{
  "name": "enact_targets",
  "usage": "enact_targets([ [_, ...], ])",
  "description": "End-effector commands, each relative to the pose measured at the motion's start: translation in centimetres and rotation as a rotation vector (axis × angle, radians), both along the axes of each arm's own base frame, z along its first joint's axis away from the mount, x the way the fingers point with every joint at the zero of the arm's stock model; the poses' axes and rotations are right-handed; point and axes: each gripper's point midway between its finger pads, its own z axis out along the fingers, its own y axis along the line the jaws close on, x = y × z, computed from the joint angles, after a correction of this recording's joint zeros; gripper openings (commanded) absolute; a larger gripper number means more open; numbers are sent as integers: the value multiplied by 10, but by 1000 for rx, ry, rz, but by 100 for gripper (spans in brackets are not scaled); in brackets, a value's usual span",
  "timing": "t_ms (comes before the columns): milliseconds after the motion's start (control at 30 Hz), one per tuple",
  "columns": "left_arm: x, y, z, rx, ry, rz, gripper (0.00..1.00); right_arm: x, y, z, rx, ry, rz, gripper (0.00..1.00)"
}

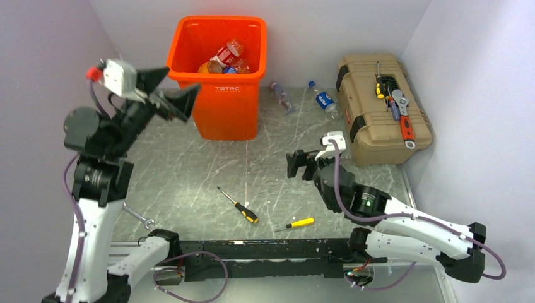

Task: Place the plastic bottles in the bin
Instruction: Pick up the plastic bottle at the center of the board.

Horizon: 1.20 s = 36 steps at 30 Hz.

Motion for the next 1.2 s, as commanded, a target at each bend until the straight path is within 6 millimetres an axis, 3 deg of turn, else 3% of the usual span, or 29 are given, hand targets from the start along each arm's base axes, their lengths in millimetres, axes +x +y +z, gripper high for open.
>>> enact_targets([
  [0, -28, -21, -81, 173, 42, -153, 99, 33, -14, -6, -33, 51, -130, 97],
  [33, -30, -21, -100, 179, 74, -163, 99, 44, -16, -12, -16, 79, -141, 97],
  [133, -58, -14, -127, 144, 66, -152, 99, 75, -17, -37, 59, 162, -163, 94],
  [267, -72, -4, -158, 106, 84, -109, 99, 120, -14, -77, 5, 193, -280, 93],
  [500, -68, 6, -197, 28, 122, -47, 99, 231, 5, -121, -88, 253, -231, 96],
  [733, -64, 10, -207, 34, 139, -3, 98, 309, 9, -160, -202, 270, -138, 100],
  [933, -63, 7, -215, 42, 169, -23, 98, 349, 11, -196, -215, 312, -56, 100],
  [1167, -60, 10, -219, 45, 196, -13, 97, 380, 1, -227, -315, 378, -110, 100],
])
